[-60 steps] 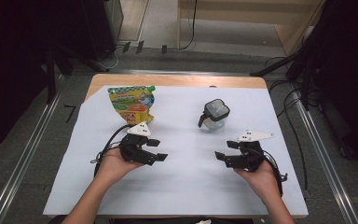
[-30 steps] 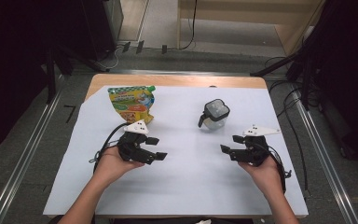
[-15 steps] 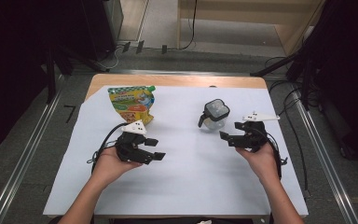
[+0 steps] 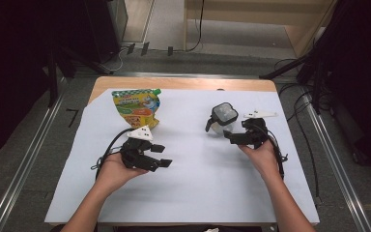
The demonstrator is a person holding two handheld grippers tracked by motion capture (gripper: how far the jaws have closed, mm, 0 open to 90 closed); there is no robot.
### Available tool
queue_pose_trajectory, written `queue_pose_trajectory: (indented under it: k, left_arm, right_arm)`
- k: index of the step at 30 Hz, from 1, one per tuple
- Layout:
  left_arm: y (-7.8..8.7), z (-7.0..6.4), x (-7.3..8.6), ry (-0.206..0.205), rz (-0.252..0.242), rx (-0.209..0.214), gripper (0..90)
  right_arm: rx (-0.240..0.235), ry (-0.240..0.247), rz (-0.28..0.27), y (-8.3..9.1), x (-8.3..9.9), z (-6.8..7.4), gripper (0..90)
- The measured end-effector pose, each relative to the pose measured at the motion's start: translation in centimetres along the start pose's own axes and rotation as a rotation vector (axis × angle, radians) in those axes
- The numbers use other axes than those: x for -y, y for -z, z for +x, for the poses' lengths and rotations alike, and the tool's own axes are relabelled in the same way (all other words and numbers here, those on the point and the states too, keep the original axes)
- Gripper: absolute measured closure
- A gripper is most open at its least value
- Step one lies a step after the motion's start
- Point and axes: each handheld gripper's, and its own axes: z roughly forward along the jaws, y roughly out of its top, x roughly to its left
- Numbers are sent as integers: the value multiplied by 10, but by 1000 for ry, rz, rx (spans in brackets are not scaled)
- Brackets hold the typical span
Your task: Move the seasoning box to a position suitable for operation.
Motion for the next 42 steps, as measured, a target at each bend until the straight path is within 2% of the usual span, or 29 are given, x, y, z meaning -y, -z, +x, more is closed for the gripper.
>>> queue_pose_trajectory:
  k: [5, 9, 11, 16, 21, 31, 36, 42]
  left_arm:
    - [0, -1, 0, -2, 1, 1, 383]
    - [0, -2, 1, 3, 1, 1, 382]
    - [0, -2, 1, 2, 1, 0, 382]
    - [1, -1, 3, 8, 2, -2, 382]
    - [2, 0, 4, 10, 2, -1, 382]
    - [4, 0, 7, 21, -4, -2, 382]
    - [5, 0, 8, 20, -3, 1, 382]
    - [6, 1, 8, 26, -6, -3, 382]
  right_arm:
    - [-1, -24, -3, -10, 1, -3, 131]
    - [17, -6, -18, -18, 0, -3, 131]
    - [16, -21, -22, -26, -2, -5, 130]
    - [6, -22, -42, -34, -4, -3, 129]
    - [25, -22, -74, -46, -6, -1, 128]
    - [73, -7, -128, -60, -7, 4, 128]
    - [88, -4, -137, -67, -7, 5, 137]
    - [104, 27, -140, -66, -7, 7, 153]
